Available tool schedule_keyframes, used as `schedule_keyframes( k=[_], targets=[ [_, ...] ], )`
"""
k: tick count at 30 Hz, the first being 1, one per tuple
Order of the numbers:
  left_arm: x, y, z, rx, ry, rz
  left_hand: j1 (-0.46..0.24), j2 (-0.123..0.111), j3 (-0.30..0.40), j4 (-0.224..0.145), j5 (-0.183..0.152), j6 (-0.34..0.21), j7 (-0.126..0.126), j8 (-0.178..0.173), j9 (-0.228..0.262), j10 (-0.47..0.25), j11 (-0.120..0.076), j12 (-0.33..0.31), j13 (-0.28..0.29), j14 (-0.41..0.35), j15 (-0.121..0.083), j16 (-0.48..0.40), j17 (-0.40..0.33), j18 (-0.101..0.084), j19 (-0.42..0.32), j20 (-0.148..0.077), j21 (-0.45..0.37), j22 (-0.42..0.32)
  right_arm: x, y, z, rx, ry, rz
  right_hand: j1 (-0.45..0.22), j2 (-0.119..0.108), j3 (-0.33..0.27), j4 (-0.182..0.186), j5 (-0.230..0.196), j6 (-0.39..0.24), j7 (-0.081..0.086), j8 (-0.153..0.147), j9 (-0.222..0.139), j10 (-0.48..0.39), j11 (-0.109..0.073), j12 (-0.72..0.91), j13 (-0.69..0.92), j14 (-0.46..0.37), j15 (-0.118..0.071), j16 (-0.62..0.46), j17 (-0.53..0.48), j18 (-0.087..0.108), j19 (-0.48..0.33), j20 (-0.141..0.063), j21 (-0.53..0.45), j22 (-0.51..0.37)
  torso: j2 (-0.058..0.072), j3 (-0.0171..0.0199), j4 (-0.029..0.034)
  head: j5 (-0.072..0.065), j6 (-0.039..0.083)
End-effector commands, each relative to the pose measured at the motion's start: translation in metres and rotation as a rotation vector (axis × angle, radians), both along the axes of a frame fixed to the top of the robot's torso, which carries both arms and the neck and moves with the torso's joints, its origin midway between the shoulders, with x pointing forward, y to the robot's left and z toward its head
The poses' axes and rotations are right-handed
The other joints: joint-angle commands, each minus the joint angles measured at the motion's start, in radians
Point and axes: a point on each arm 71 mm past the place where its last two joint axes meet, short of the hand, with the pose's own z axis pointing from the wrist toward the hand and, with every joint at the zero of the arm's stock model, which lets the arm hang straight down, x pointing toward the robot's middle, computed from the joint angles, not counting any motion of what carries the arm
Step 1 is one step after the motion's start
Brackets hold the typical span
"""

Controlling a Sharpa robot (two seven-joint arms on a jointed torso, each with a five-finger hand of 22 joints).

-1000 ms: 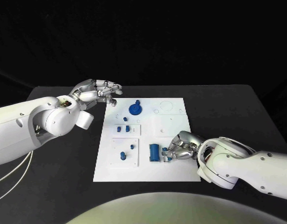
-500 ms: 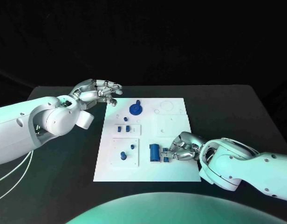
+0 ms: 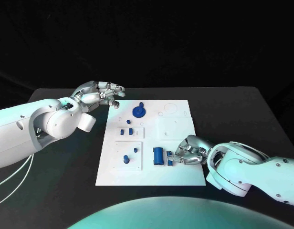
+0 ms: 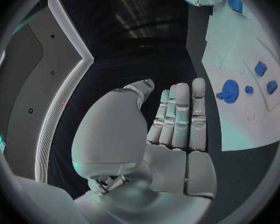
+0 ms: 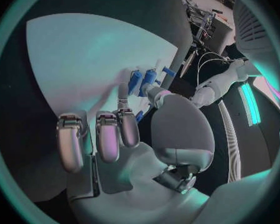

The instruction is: Assemble the parts on the task board

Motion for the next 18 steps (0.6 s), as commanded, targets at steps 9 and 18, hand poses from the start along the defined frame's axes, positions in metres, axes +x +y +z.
schedule_keyframes(
  k=[9,18],
  targets=[
    [-0.0003,-0.0020,0.0009,-0.008,-0.003,-0.015,-0.008,0.000,-0.005,-0.002,-0.002,-0.008,-0.002,0.004,0.002,-0.007,0.002,0.006,0.001,-0.002,0.004,-0.006,-0.001,0.010,0.008,0.000,-0.005,0.000,-0.0014,0.0041,-0.0023,-0.005,0.021,0.056,0.073,-0.025,0.003,-0.049,-0.042,0.010,-0.003,-0.007,-0.002,0.024,-0.005,0.009,0.152,0.097,-0.005,0.001,0.234,-0.007,0.105,-0.007,0.005,0.263,0.000,-0.0007,0.0010,-0.001,0.000],
    [-0.0003,-0.0016,0.0007,-0.007,-0.002,-0.014,-0.008,0.000,-0.005,-0.002,-0.002,-0.008,-0.002,0.004,0.002,-0.007,0.002,0.006,0.001,-0.002,0.004,-0.006,-0.001,0.010,0.008,0.000,-0.005,0.000,0.0010,0.0029,-0.0039,-0.009,0.019,0.051,0.065,-0.017,-0.013,-0.034,-0.058,0.014,-0.003,-0.008,-0.004,0.025,-0.004,0.010,0.153,0.098,-0.004,0.001,0.236,-0.007,0.105,-0.006,0.005,0.263,0.000,-0.0012,0.0007,-0.001,0.000]
  ],
)
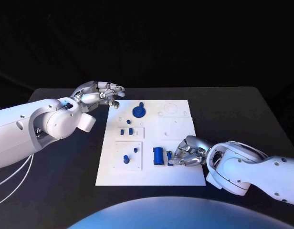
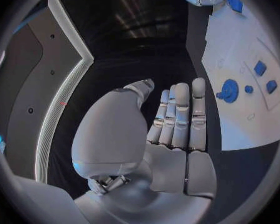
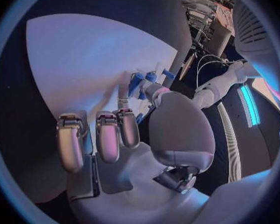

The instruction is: Assemble the parts on the task board

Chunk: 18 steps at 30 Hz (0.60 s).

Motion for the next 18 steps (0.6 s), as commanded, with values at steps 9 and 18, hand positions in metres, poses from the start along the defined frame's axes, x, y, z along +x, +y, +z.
schedule_keyframes(
  k=[9,18],
  targets=[
    [-0.0005,-0.0018,0.0009,-0.007,-0.003,-0.015,-0.008,0.000,-0.005,-0.002,-0.002,-0.008,-0.002,0.004,0.002,-0.007,0.002,0.006,0.002,-0.002,0.004,-0.006,-0.001,0.010,0.008,0.000,-0.005,0.000,0.0049,-0.0026,-0.0054,-0.024,0.001,0.014,0.009,0.019,-0.004,-0.002,-0.004,0.010,-0.006,-0.004,-0.001,0.027,-0.006,0.008,0.156,0.098,-0.005,0.002,0.237,-0.007,0.105,-0.007,0.005,0.263,0.000,0.0008,-0.0001,0.000,0.000],
    [-0.0004,-0.0022,0.0008,-0.008,-0.003,-0.016,-0.008,0.001,-0.004,-0.002,-0.001,-0.008,-0.002,0.005,0.002,-0.007,0.002,0.006,0.002,-0.002,0.004,-0.006,-0.001,0.010,0.008,0.000,-0.006,0.001,0.0095,-0.0001,-0.0072,-0.030,-0.022,0.021,0.019,0.023,-0.003,-0.003,-0.016,0.014,-0.007,-0.003,0.000,0.028,-0.007,0.010,0.157,0.098,-0.006,0.003,0.238,-0.007,0.105,-0.007,0.005,0.263,0.000,0.0012,-0.0004,-0.001,0.000]
  ],
)
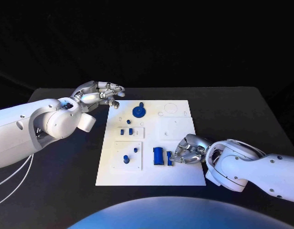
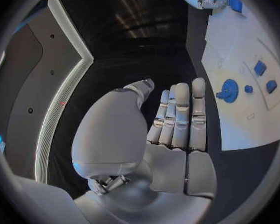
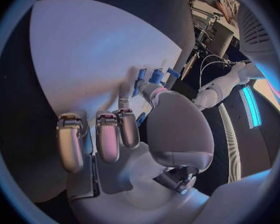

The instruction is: Assemble the parts on the task board

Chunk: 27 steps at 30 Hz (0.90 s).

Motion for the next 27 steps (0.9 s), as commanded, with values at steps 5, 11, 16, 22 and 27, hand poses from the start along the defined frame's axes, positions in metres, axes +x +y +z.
schedule_keyframes(
  k=[5,11,16,22,27],
  targets=[
    [0.000,-0.002,0.001,-0.008,-0.004,-0.016,-0.008,0.001,-0.004,-0.002,-0.001,-0.005,0.001,0.005,0.002,-0.007,0.002,0.006,0.001,-0.002,0.004,-0.006,-0.001,0.010,0.008,0.000,-0.006,0.001,0.001,0.004,0.000,-0.012,-0.021,0.030,-0.006,-0.009,-0.004,-0.002,-0.009,0.008,0.000,-0.002,-0.001,0.029,-0.008,0.006,0.159,0.098,-0.007,0.002,0.238,-0.007,0.105,-0.008,0.005,0.263,0.000,0.0000,0.0000,-0.002,0.000],
    [0.000,-0.002,0.001,-0.008,-0.004,-0.015,-0.008,0.001,-0.004,-0.002,-0.001,-0.005,0.001,0.005,0.002,-0.007,0.002,0.006,0.001,-0.002,0.004,-0.006,-0.001,0.010,0.008,0.000,-0.006,0.001,-0.001,0.004,0.003,0.009,-0.039,0.030,-0.011,-0.009,-0.009,0.004,-0.011,0.009,0.001,-0.002,0.000,0.029,-0.007,0.005,0.158,0.098,-0.007,0.002,0.237,-0.007,0.105,-0.008,0.005,0.263,-0.001,-0.0003,-0.0006,0.001,0.000],
    [0.000,-0.002,0.001,-0.010,-0.008,-0.007,-0.009,0.002,-0.004,-0.002,-0.001,-0.005,0.001,0.006,0.002,-0.008,0.002,0.007,0.001,-0.002,0.004,-0.006,-0.001,0.010,0.009,0.000,-0.007,0.001,0.005,0.001,0.017,0.086,-0.081,0.017,-0.016,-0.016,-0.027,0.017,-0.011,-0.002,0.004,-0.007,0.000,0.023,-0.005,-0.005,0.151,0.096,-0.005,-0.003,0.228,-0.006,0.103,-0.007,0.003,0.263,-0.004,-0.0012,-0.0011,-0.001,0.000],
    [0.001,-0.002,-0.001,-0.019,-0.014,0.019,-0.012,-0.001,-0.007,-0.002,-0.002,-0.007,0.002,0.006,0.001,-0.008,0.002,0.007,0.001,-0.005,0.005,-0.008,-0.001,0.009,0.008,0.001,-0.009,0.001,0.031,-0.010,0.035,0.280,-0.136,-0.044,0.025,-0.010,-0.035,0.021,-0.001,-0.095,0.040,-0.047,-0.002,-0.031,0.025,-0.085,0.092,0.084,0.018,-0.029,0.183,0.016,0.056,0.011,-0.090,0.232,-0.015,-0.0081,-0.0021,-0.007,0.000],
    [0.005,-0.003,-0.007,-0.039,-0.024,0.073,-0.018,-0.001,-0.010,-0.001,-0.006,-0.017,0.004,0.010,0.000,-0.007,0.004,0.014,0.004,-0.055,0.010,-0.051,-0.018,0.008,-0.020,0.005,-0.046,-0.011,0.071,-0.030,0.043,0.497,-0.135,-0.202,0.054,-0.006,-0.009,-0.011,0.102,-0.182,0.079,-0.079,-0.004,-0.307,0.061,-0.491,-0.218,-0.012,0.051,-0.220,-0.077,0.086,-0.114,0.041,-0.423,0.117,-0.038,-0.0205,-0.0037,-0.015,0.013]
  ],
)
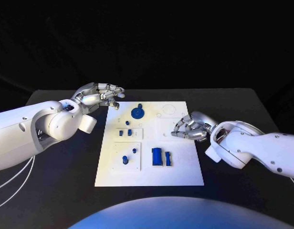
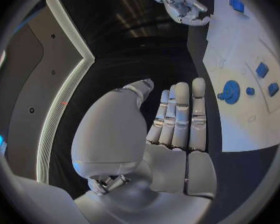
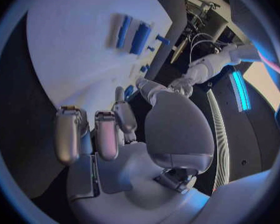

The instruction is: Assemble the parts on the task board

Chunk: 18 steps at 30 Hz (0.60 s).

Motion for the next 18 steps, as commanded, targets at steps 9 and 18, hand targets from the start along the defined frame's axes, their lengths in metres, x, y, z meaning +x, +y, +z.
schedule_keyframes(
  k=[9,18],
  targets=[
    [0.025,0.008,-0.011,-0.094,-0.089,0.247,-0.017,-0.003,-0.027,0.025,-0.026,-0.044,-0.003,0.007,-0.015,0.023,0.008,-0.066,-0.057,-0.119,0.033,-0.447,-0.159,0.009,-0.176,0.039,-0.243,-0.196,0.088,-0.037,0.007,0.530,-0.045,-0.277,0.072,0.031,0.167,-0.129,-0.026,-0.080,0.083,-0.041,-0.087,-0.348,0.094,-0.739,-0.685,-0.423,0.107,-0.743,-0.643,0.122,-0.463,0.093,-0.899,-0.275,-0.049,-0.0153,-0.0117,-0.014,0.098],
    [0.044,0.006,-0.030,-0.071,-0.067,0.287,-0.415,0.204,-0.432,-0.234,-0.194,-0.807,-0.184,-0.325,-0.418,-0.976,-0.125,-0.348,-0.228,-1.000,-0.059,-1.143,-0.497,-0.170,-1.037,-0.163,-0.412,-1.292,0.124,-0.055,0.002,0.472,-0.101,-0.348,-0.305,0.225,-0.474,-0.173,-0.159,-0.902,-0.101,-0.342,-0.648,-1.290,-0.024,-1.131,-1.228,-1.467,0.046,-1.439,-1.303,-0.060,-1.428,-0.066,-1.297,-1.308,-0.058,-0.0097,-0.0086,-0.008,0.139]
  ],
)
